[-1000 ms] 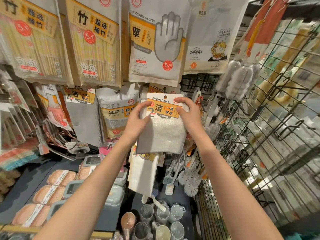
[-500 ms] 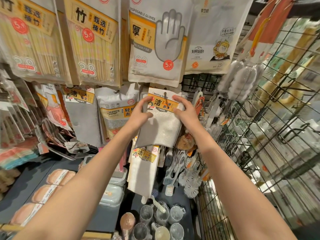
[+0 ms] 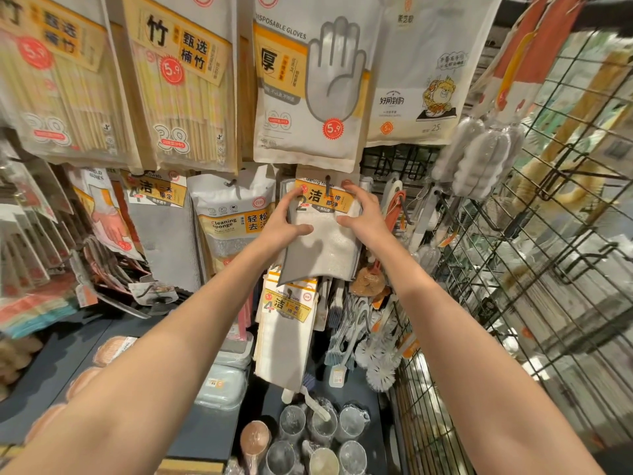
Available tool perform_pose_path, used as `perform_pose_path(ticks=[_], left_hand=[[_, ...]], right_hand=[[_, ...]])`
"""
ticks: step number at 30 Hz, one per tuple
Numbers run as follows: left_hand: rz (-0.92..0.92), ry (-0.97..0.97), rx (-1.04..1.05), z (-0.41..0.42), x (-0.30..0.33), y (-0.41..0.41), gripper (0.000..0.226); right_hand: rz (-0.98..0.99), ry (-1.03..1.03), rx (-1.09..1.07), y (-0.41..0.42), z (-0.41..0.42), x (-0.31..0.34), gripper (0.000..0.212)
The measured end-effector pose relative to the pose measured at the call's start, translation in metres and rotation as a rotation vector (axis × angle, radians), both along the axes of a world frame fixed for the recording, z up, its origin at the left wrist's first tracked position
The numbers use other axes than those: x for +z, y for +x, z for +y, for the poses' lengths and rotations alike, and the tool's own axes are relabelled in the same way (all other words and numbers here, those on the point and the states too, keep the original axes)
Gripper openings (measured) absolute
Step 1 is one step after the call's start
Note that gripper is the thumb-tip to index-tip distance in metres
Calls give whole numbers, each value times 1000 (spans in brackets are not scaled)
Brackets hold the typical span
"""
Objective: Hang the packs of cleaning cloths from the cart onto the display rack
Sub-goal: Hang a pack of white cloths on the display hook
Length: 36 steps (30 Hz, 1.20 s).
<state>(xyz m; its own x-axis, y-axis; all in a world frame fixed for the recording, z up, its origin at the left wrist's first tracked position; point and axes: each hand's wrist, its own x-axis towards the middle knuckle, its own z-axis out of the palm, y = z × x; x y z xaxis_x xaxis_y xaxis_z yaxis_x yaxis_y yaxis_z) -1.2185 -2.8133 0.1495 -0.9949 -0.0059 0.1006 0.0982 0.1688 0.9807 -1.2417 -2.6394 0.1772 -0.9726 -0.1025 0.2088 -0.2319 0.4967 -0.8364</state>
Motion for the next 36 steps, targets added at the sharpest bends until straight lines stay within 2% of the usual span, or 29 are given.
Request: perform_pose_path(ticks=[6, 10, 15, 19, 23, 28, 36], left_hand=[[-39, -248, 20, -2, -10, 16, 70], [-10, -281, 58, -10, -25, 39, 62], [30, -387, 56, -32, -40, 76, 59], [50, -408, 137, -59, -45, 108, 57], [42, -490, 276, -90, -52, 154, 56], [-69, -634, 558, -134, -84, 249, 54], [-235, -645, 935, -179, -96, 421, 54]], right_hand=[[-110, 110, -115, 6, 1, -3, 69], [-115, 92, -172, 27, -4, -20, 69], [-62, 120, -103, 65, -16, -35, 66], [12, 166, -19, 91, -43, -44, 62], [129, 287, 131, 117, -84, -57, 62], [296, 529, 465, 168, -150, -91, 64], [332, 554, 1016, 282, -252, -120, 65]])
